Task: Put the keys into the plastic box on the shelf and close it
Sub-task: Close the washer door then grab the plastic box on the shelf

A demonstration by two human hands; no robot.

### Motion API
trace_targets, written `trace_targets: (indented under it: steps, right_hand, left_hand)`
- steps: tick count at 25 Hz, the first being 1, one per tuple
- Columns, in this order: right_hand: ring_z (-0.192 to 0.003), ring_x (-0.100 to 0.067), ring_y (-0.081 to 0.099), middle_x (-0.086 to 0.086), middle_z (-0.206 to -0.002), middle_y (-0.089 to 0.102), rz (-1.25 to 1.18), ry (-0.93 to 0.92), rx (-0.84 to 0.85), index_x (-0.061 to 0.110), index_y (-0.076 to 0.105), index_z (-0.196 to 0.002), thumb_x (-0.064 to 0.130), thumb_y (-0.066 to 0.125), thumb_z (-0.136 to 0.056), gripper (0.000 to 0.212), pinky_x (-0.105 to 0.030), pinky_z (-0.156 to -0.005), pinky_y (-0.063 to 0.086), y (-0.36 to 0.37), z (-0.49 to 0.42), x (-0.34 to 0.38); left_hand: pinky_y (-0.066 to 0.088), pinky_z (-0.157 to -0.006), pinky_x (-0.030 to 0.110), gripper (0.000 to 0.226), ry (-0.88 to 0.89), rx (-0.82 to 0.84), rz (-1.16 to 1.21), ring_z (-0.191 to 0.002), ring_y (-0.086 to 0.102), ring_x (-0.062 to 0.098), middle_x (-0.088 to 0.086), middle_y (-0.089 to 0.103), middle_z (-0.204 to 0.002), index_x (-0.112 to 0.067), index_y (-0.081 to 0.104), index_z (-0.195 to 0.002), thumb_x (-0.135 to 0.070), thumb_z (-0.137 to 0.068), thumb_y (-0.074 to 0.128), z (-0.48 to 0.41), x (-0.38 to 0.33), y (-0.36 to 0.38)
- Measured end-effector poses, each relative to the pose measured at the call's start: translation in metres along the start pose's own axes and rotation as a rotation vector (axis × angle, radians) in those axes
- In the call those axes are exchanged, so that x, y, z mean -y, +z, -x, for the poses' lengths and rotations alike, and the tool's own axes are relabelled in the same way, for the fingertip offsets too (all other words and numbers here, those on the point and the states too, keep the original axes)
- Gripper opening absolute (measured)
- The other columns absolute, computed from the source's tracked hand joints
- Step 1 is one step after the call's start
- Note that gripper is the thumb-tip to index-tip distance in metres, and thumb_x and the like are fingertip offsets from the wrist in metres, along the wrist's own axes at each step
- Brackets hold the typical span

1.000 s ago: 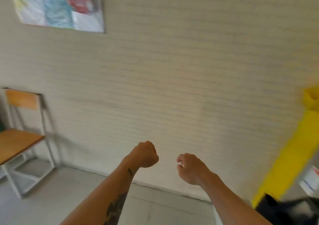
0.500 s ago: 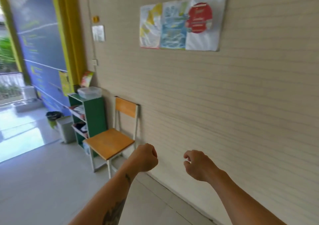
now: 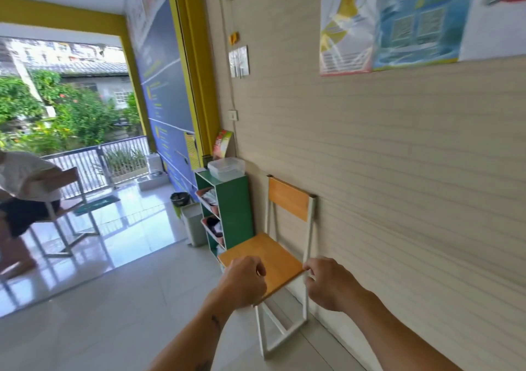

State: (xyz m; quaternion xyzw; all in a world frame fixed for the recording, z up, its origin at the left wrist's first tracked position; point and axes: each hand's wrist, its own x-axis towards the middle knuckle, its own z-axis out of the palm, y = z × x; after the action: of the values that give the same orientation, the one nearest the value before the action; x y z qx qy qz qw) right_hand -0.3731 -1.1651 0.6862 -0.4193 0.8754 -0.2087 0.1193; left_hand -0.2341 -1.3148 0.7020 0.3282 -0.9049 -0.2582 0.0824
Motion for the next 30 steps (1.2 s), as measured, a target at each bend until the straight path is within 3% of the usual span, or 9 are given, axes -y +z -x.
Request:
trace_targets:
  steps: [5, 8, 11, 17, 21, 30]
  right_hand:
    - [-0.120, -0.020, 0.055, -0.001, -0.136, 0.057, 0.065, -0.110, 0.023, 0.020, 0.053, -0.136, 0.035, 0.044, -0.094, 0.046, -0.036, -0.099, 0.046, -0.012, -0.150, 0.034]
    - [-0.119, -0.020, 0.056, -0.002, -0.136, 0.057, 0.113, -0.174, 0.044, 0.019, 0.054, -0.135, 0.034, 0.044, -0.093, 0.046, -0.035, -0.097, 0.047, -0.003, -0.230, 0.071]
    - [-0.116, -0.020, 0.058, -0.002, -0.134, 0.058, 0.131, -0.232, 0.040, 0.018, 0.054, -0.135, 0.033, 0.044, -0.094, 0.045, -0.035, -0.094, 0.048, 0.014, -0.308, 0.117]
    - [-0.119, -0.020, 0.055, -0.002, -0.134, 0.056, 0.134, -0.209, 0.029, 0.016, 0.055, -0.134, 0.029, 0.046, -0.093, 0.045, -0.033, -0.098, 0.045, 0.063, -0.439, 0.206]
    - [-0.114, -0.022, 0.057, -0.004, -0.125, 0.060, 0.123, -0.192, 0.025, 0.016, 0.060, -0.121, 0.028, 0.043, -0.089, 0.038, -0.036, -0.097, 0.047, 0.077, -0.530, 0.268]
    - [-0.117, -0.026, 0.056, -0.008, -0.129, 0.059, 0.113, -0.176, -0.002, 0.013, 0.058, -0.121, 0.025, 0.042, -0.089, 0.038, -0.039, -0.097, 0.046, 0.100, -0.747, 0.312]
  left_hand:
    - [0.059, -0.074, 0.035, 0.019, -0.081, -0.094, 0.017, -0.080, 0.060, 0.016, -0.003, 0.061, -0.090, -0.029, 0.061, -0.079, -0.018, -0.076, 0.046, -0.108, 0.036, -0.046]
    - [0.057, -0.069, 0.033, 0.020, -0.140, -0.137, 0.018, -0.078, 0.059, 0.017, -0.001, 0.061, -0.087, -0.023, 0.063, -0.081, -0.011, -0.077, 0.047, -0.160, 0.075, -0.077]
    - [0.058, -0.074, 0.038, 0.023, -0.175, -0.187, -0.006, -0.082, 0.063, 0.023, 0.005, 0.065, -0.090, -0.013, 0.068, -0.088, -0.008, -0.080, 0.047, -0.216, 0.127, -0.113]
    - [0.056, -0.082, 0.036, 0.030, -0.152, -0.182, -0.038, -0.093, 0.062, 0.026, 0.007, 0.064, -0.102, -0.017, 0.068, -0.099, -0.011, -0.081, 0.046, -0.317, 0.235, -0.179]
    - [0.055, -0.081, 0.033, 0.034, -0.111, -0.210, -0.035, -0.094, 0.062, 0.023, 0.001, 0.061, -0.099, -0.022, 0.069, -0.101, -0.011, -0.080, 0.045, -0.399, 0.295, -0.235]
    - [0.053, -0.081, 0.031, 0.033, -0.046, -0.228, -0.042, -0.097, 0.062, 0.023, 0.003, 0.069, -0.105, -0.020, 0.071, -0.099, -0.011, -0.080, 0.045, -0.607, 0.372, -0.273]
